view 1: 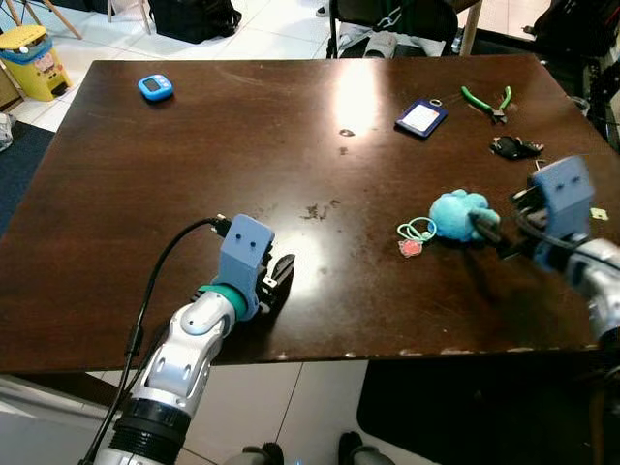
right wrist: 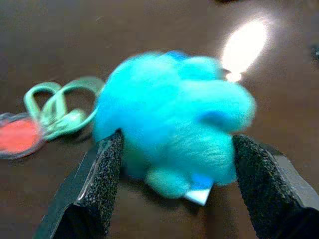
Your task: Hang keys on a hook
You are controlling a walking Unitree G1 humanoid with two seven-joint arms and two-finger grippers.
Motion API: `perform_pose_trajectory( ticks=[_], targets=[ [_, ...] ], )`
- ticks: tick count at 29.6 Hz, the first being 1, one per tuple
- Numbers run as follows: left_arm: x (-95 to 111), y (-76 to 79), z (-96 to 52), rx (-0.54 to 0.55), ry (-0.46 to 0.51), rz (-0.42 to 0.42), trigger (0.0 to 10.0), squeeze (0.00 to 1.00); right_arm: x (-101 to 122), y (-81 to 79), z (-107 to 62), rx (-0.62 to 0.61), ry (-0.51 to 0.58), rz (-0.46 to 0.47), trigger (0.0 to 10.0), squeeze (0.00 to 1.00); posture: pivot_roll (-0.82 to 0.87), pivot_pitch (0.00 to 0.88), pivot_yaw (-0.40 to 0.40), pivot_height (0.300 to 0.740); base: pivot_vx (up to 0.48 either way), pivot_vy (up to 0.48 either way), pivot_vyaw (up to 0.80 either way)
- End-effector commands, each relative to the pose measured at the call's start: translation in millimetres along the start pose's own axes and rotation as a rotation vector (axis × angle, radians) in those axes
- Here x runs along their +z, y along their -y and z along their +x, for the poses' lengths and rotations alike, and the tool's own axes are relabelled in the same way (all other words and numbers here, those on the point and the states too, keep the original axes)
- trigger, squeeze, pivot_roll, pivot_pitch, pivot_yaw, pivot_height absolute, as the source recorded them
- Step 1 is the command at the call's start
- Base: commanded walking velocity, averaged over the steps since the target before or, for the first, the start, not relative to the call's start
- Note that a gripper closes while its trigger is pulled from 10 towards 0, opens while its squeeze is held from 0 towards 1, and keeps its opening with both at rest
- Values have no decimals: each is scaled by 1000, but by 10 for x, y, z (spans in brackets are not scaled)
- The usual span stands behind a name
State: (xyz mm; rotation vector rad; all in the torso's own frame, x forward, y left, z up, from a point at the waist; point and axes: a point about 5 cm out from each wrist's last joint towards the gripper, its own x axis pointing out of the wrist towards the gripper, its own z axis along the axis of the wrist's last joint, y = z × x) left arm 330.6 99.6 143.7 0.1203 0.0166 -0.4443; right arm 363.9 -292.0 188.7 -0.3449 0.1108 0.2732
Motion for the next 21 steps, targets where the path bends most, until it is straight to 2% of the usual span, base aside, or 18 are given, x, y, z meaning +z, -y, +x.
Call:
perform_pose_trajectory(
  ticks=[1, 2, 7, 8, 10, 11, 12, 14, 15, 16, 17, 19, 20, 21],
  targets=[
    [-94, 6, -22, -1, -41, 2, 10000, 0, -101, -55, 8, 10, -32, 3, 10000, 0, -78, 188, 116, 740, 0, 0, 0],
    [-96, 7, -24, 0, -41, 2, 10000, 0, -110, -107, 37, 27, -31, 10, 10000, 0, -76, 188, 116, 740, 0, 0, 0],
    [-97, 8, -26, 1, -42, 2, 10000, 0, -113, -141, 55, 40, -30, 15, 10000, 0, -76, 188, 116, 740, 0, 0, 0],
    [-97, 8, -25, 2, -42, 1, 10000, 0, -107, -217, 95, 68, -24, 21, 10000, 0, -76, 188, 115, 740, 0, 0, 0],
    [-97, 8, -25, 2, -42, 1, 10000, 0, -107, -217, 95, 68, -24, 21, 10000, 0, -76, 188, 115, 740, 0, 0, 0],
    [-97, 11, -27, 3, -41, 1, 10000, 0, -103, -330, 139, 116, -14, 26, 10000, 0, -75, 187, 114, 740, 0, 0, 0],
    [-97, 11, -27, 3, -41, 1, 10000, 0, -103, -330, 139, 116, -14, 26, 10000, 0, -75, 187, 114, 740, 0, 0, 0],
    [-99, 12, -32, 3, -42, 0, 10000, 0, -72, -589, 223, 219, 24, 39, 10000, 0, -72, 186, 116, 740, 0, 0, 0],
    [-100, 12, -34, 3, -43, 0, 10000, 0, -58, -669, 244, 249, 37, 41, 10000, 0, -72, 186, 116, 740, 0, 0, 0],
    [-102, 12, -36, 3, -43, 0, 10000, 0, -47, -724, 265, 264, 49, 45, 3804, 0, -71, 185, 116, 740, 0, 0, 0],
    [-103, 11, -37, 3, -44, 0, 10000, 0, -40, -755, 278, 273, 57, 48, 1529, 0, -71, 185, 116, 740, 0, 0, 0],
    [-103, 11, -37, 3, -44, 0, 10000, 0, -40, -755, 278, 273, 57, 48, 1529, 0, -71, 185, 116, 740, 0, 0, 0],
    [-104, 11, -37, 3, -44, 0, 10000, 0, -35, -783, 290, 281, 63, 48, 0, 0, -71, 185, 116, 740, 0, 0, 0],
    [-104, 11, -37, 3, -44, 0, 10000, 0, -35, -783, 290, 281, 63, 48, 0, 0, -71, 185, 116, 740, 0, 0, 0]
  ],
)
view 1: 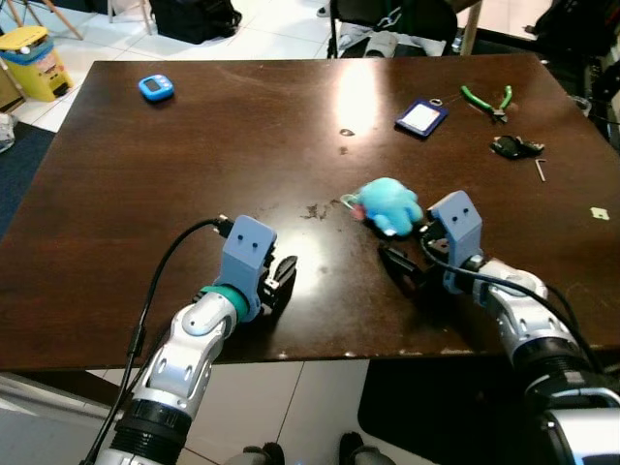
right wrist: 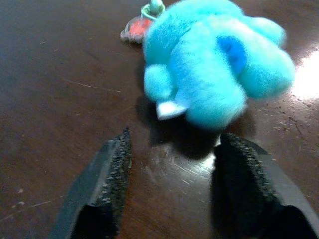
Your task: Hang keys on a hook
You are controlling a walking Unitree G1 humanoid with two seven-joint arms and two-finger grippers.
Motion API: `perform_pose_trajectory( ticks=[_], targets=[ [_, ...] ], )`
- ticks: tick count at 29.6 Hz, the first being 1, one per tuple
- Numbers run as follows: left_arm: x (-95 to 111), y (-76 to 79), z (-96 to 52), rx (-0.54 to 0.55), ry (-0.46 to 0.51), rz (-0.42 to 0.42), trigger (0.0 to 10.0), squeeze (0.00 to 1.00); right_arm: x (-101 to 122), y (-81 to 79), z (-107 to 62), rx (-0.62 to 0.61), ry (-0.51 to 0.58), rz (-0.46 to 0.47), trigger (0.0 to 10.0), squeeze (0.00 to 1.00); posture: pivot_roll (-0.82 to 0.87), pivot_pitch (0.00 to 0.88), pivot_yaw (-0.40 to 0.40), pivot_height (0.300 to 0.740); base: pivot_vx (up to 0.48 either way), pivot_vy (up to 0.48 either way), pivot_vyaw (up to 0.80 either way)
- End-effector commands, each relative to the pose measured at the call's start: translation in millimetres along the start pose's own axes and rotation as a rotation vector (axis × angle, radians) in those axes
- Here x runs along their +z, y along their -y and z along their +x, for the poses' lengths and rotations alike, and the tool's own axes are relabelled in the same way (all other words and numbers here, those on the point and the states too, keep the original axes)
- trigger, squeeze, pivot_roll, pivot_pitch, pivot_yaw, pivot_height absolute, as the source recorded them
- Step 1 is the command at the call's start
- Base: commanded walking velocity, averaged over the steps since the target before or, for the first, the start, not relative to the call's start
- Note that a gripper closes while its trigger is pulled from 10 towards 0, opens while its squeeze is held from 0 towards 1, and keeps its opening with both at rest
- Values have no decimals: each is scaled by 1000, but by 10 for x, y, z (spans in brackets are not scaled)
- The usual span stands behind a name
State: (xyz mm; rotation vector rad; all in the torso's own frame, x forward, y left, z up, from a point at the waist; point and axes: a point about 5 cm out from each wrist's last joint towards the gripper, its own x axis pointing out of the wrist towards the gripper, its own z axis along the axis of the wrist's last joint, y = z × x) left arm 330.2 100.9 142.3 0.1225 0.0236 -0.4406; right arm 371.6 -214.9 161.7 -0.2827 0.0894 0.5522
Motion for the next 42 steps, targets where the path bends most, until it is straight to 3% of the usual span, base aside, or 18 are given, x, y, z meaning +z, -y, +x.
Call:
perform_pose_trajectory(
  ticks=[1, 14, 17, 19, 20, 21, 22, 23, 26, 27, 33, 35, 38, 39, 40, 41, 42],
  targets=[
    [-89, 17, -28, 1, -38, 0, 10000, 0, -54, -44, 3, 16, -6, 14, 0, 0, -71, 185, 116, 740, 0, 0, 0],
    [-84, 11, -25, 5, -38, 0, 10000, 0, -19, -62, 13, 30, 12, 17, 0, 0, -69, 192, 115, 740, 0, 0, 0],
    [-83, 8, -24, 5, -39, 1, 10000, 0, 142, -29, 7, 29, 88, 42, 0, 0, -70, 195, 119, 740, 0, 0, 0],
    [-83, 4, -24, 3, -40, 2, 10000, 0, 458, 28, 6, 20, 217, 52, 0, 0, -70, 195, 119, 740, 0, 0, 0],
    [-83, 4, -23, 3, -40, 2, 10000, 0, 576, 59, -2, 6, 262, 49, 2863, 0, -70, 195, 119, 740, 0, 0, 0],
    [-83, 4, -23, 3, -40, 2, 10000, 0, 576, 59, -2, 6, 262, 49, 2863, 0, -70, 195, 119, 740, 0, 0, 0],
    [-83, 4, -24, 3, -40, 2, 10000, 0, 725, 127, -20, -33, 313, 41, 10000, 0, -70, 195, 119, 740, 0, 0, 0],
    [-83, 3, -22, 3, -40, 2, 10000, 0, 866, 219, -52, -77, 360, 34, 10000, 0, -72, 196, 121, 740, 0, 0, 0],
    [-83, 2, -22, 3, -41, 2, 10000, 0, 957, 279, -77, -107, 390, 30, 10000, 0, -72, 196, 121, 740, 0, 0, 0],
    [-83, 1, -19, 3, -41, 2, 10000, 0, 1024, 355, -113, -128, 406, 33, 10000, 1000, -76, 195, 118, 740, 0, 0, 0],
    [-79, -1, -13, 4, -39, 2, 10000, 0, 938, 408, -133, -112, 351, 31, 10000, 1000, -75, 198, 120, 740, 0, 0, 0],
    [-72, 0, -6, 3, -38, 2, 10000, 0, 839, 292, -31, -49, 307, 39, 10000, 1000, -68, 199, 119, 740, 0, 0, 0],
    [-72, 0, -6, 3, -38, 2, 10000, 0, 839, 292, -31, -49, 307, 39, 10000, 1000, -68, 199, 119, 740, 0, 0, 0],
    [-68, 3, -3, 3, -37, 3, 10000, 0, 826, 169, 72, 2, 297, 60, 10000, 1000, -60, 199, 118, 740, 0, 0, 0],
    [-68, 3, -3, 3, -37, 3, 10000, 0, 826, 169, 72, 2, 297, 60, 10000, 1000, -60, 199, 118, 740, 0, 0, 0],
    [-63, 7, -1, 3, -36, 3, 10000, 0, 839, 32, 189, 52, 294, 77, 10000, 1000, -52, 200, 114, 740, 0, 0, 0],
    [-63, 7, -1, 3, -36, 3, 10000, 0, 839, 32, 189, 52, 294, 77, 10000, 1000, -52, 200, 114, 740, 0, 0, 0]
  ],
)
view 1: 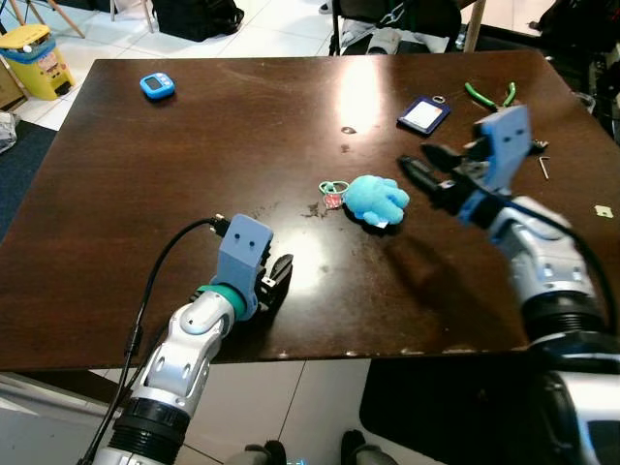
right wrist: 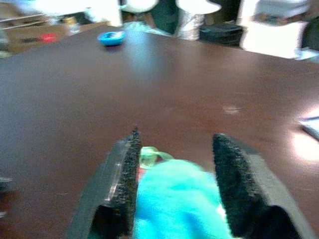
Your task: Hang keys on a hook
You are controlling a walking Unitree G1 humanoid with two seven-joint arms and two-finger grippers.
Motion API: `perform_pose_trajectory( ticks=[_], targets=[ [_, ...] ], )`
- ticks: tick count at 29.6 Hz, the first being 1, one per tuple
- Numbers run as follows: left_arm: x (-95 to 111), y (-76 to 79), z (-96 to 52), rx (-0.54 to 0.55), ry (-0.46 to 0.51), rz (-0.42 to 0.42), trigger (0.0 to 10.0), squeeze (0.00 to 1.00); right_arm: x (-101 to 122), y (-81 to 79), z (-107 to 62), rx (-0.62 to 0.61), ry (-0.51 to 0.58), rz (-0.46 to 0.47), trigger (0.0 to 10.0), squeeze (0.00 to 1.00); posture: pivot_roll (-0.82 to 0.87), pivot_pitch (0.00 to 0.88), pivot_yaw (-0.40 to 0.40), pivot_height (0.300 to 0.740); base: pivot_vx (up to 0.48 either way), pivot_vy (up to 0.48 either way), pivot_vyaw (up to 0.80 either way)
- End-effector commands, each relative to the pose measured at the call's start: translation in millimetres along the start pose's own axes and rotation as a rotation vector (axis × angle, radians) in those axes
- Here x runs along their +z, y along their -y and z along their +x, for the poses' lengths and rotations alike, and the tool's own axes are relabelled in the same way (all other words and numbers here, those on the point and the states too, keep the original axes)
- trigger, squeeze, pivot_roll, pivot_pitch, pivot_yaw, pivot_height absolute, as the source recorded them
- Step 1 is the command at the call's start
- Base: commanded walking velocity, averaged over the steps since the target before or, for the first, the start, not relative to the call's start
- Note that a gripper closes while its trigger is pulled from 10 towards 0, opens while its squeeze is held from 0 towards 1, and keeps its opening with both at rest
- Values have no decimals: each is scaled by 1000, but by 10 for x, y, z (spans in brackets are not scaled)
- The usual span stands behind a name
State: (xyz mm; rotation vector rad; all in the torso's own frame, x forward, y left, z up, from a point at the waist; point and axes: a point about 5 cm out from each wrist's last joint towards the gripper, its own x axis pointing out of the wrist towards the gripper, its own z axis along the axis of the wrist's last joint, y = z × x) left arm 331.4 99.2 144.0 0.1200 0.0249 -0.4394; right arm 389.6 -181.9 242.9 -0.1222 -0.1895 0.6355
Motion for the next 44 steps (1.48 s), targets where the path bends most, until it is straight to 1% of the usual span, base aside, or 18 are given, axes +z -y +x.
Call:
perform_pose_trajectory(
  ticks=[1, 2, 3, 4, 6, 8, 10, 11, 12, 16, 18, 20, 24, 34, 36, 40, 42, 44],
  targets=[
    [-76, 3, -18, 4, -34, 6, 10000, 0, -53, -102, 103, 34, -24, 30, 10000, 1000, -46, 202, 108, 740, 0, 0, 0],
    [-76, 3, -18, 4, -34, 6, 10000, 0, -53, -102, 103, 34, -24, 30, 10000, 1000, -46, 202, 108, 740, 0, 0, 0],
    [-67, 8, -20, 9, -31, 3, 10000, 0, -80, -229, 215, 72, -31, 50, 10000, 1000, -37, 208, 92, 740, 0, 0, 0],
    [-67, 8, -20, 9, -31, 3, 10000, 0, -80, -229, 215, 72, -31, 50, 10000, 1000, -37, 208, 92, 740, 0, 0, 0],
    [-52, 17, -28, 20, -24, -2, 10000, 0, -134, -393, 315, 127, -44, 75, 10000, 1000, -35, 214, 80, 740, 0, 0, 0],
    [-49, 20, -32, 23, -22, -5, 10000, 0, -170, -423, 312, 136, -57, 76, 10000, 1000, -37, 216, 78, 740, 0, 0, 0],
    [-48, 27, -39, 25, -21, -7, 10000, 0, -252, -374, 247, 112, -103, 49, 10000, 1000, -40, 220, 76, 740, 0, 0, 0],
    [-48, 33, -42, 25, -20, -9, 10000, 0, -286, -303, 196, 77, -128, 36, 10000, 1000, -50, 225, 78, 740, 0, 0, 0],
    [-48, 33, -42, 25, -20, -9, 10000, 0, -286, -303, 196, 77, -128, 36, 10000, 1000, -50, 225, 78, 740, 0, 0, 0],
    [-42, 60, -31, 14, -19, -15, 10000, 0, -341, -15, 55, -89, -221, -11, 10000, 1000, -63, 228, 83, 740, 0, 0, 0],
    [-42, 60, -31, 14, -19, -15, 10000, 0, -341, -15, 55, -89, -221, -11, 10000, 1000, -63, 228, 83, 740, 0, 0, 0],
    [-36, 79, -14, 8, -19, -14, 10000, 0, -314, 112, 30, -199, -247, -29, 10000, 1000, -66, 227, 86, 740, 0, 0, 0],
    [-34, 80, -8, 7, -19, -12, 10000, 0, -287, 175, 25, -259, -255, -29, 10000, 1000, -57, 225, 86, 740, 0, 0, 0],
    [-46, 54, -27, 18, -27, -7, 10000, 0, -333, 103, 79, -240, -267, -13, 10000, 1000, -48, 224, 84, 740, 0, 0, 0],
    [-47, 55, -33, 21, -29, -6, 10000, 0, -383, 30, 114, -205, -274, 1, 10000, 1000, -42, 221, 85, 740, 0, 0, 0],
    [-49, 57, -35, 21, -30, -5, 10000, 0, -399, 3, 128, -191, -276, 6, 10000, 1000, -42, 221, 85, 740, 0, 0, 0],
    [-53, 62, -38, 22, -31, -5, 10000, 0, -478, -106, 155, -120, -296, 15, 10000, 1000, -43, 221, 83, 740, 0, 0, 0],
    [-55, 65, -42, 22, -31, -6, 10000, 0, -541, -152, 144, -94, -314, 16, 10000, 1000, -43, 221, 82, 740, 0, 0, 0]
  ],
)
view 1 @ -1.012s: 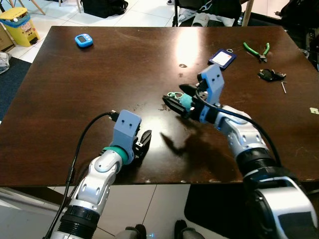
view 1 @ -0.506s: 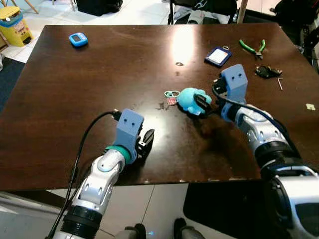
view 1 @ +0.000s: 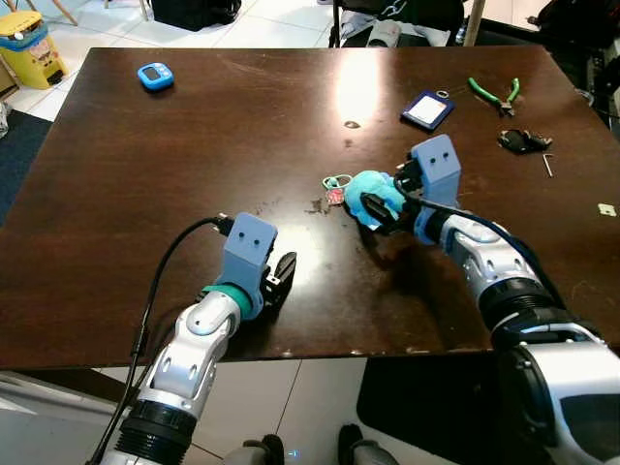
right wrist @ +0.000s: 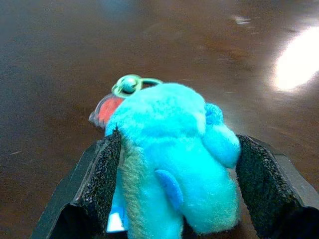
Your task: Hang keys on a hook
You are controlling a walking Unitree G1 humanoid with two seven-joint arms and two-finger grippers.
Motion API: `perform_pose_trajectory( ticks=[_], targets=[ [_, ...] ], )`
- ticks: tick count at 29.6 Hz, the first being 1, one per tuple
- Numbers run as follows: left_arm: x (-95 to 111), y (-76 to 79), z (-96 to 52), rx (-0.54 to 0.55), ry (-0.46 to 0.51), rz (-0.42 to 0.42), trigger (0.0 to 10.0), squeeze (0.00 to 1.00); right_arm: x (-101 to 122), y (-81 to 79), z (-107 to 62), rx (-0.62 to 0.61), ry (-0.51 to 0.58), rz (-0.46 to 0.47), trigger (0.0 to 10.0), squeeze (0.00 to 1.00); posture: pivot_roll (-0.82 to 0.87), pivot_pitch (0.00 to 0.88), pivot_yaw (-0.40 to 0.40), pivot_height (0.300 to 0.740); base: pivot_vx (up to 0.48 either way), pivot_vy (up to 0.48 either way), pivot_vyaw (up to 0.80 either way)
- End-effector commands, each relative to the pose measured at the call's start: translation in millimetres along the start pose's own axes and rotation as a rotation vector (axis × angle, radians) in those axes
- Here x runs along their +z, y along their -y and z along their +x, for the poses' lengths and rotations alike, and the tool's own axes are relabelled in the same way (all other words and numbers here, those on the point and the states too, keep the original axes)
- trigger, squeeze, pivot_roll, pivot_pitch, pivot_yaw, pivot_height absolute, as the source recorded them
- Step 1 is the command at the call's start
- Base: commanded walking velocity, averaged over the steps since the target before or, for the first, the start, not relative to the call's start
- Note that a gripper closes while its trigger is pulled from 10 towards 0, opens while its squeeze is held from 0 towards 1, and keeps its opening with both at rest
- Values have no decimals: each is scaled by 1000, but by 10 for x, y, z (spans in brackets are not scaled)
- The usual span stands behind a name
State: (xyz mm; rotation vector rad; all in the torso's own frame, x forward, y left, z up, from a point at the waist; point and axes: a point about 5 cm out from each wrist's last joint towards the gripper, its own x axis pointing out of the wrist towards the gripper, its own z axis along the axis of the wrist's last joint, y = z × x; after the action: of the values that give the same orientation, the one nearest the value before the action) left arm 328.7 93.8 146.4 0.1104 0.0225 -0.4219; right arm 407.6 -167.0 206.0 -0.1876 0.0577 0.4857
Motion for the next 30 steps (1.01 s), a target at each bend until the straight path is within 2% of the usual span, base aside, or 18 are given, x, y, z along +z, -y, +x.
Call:
perform_pose_trajectory(
  ticks=[1, 4, 5, 9, 10, 11, 12, 13, 14, 30],
  targets=[
    [-86, 9, -42, 5, -35, 3, 10000, 0, -227, -106, -12, 53, -70, -1, 10000, 1000, -43, 222, 83, 740, 0, 0, 0],
    [-88, 10, -45, 5, -36, 2, 10000, 0, -294, -131, -24, 64, -88, -4, 10000, 1000, -44, 222, 85, 740, 0, 0, 0],
    [-91, 10, -48, 5, -36, 2, 10000, 0, -356, -162, -33, 77, -103, -2, 10000, 278, -46, 220, 87, 740, 0, 0, 0],
    [-92, 10, -49, 4, -37, 2, 10000, 0, -389, -180, -38, 84, -110, 1, 10000, 278, -46, 220, 87, 740, 0, 0, 0],
    [-94, 12, -47, 3, -38, 2, 10000, 0, -431, -217, -41, 103, -118, 0, 6196, 0, -47, 219, 88, 740, 0, 0, 0],
    [-94, 12, -47, 3, -38, 2, 10000, 0, -431, -217, -41, 103, -118, 0, 6196, 0, -47, 219, 88, 740, 0, 0, 0],
    [-94, 13, -45, 3, -38, 2, 10000, 0, -461, -248, -42, 118, -123, -1, 3843, 0, -47, 219, 88, 740, 0, 0, 0],
    [-94, 13, -45, 3, -38, 2, 10000, 0, -461, -248, -42, 118, -123, -1, 3843, 0, -47, 219, 88, 740, 0, 0, 0],
    [-94, 13, -43, 3, -39, 1, 10000, 0, -486, -278, -44, 134, -124, 1, 0, 0, -47, 219, 88, 740, 0, 0, 0],
    [-93, -4, -30, 6, -41, 4, 10000, 0, -451, -324, -44, 168, -70, 19, 0, 0, -52, 216, 90, 740, 0, 0, 0]
  ],
)
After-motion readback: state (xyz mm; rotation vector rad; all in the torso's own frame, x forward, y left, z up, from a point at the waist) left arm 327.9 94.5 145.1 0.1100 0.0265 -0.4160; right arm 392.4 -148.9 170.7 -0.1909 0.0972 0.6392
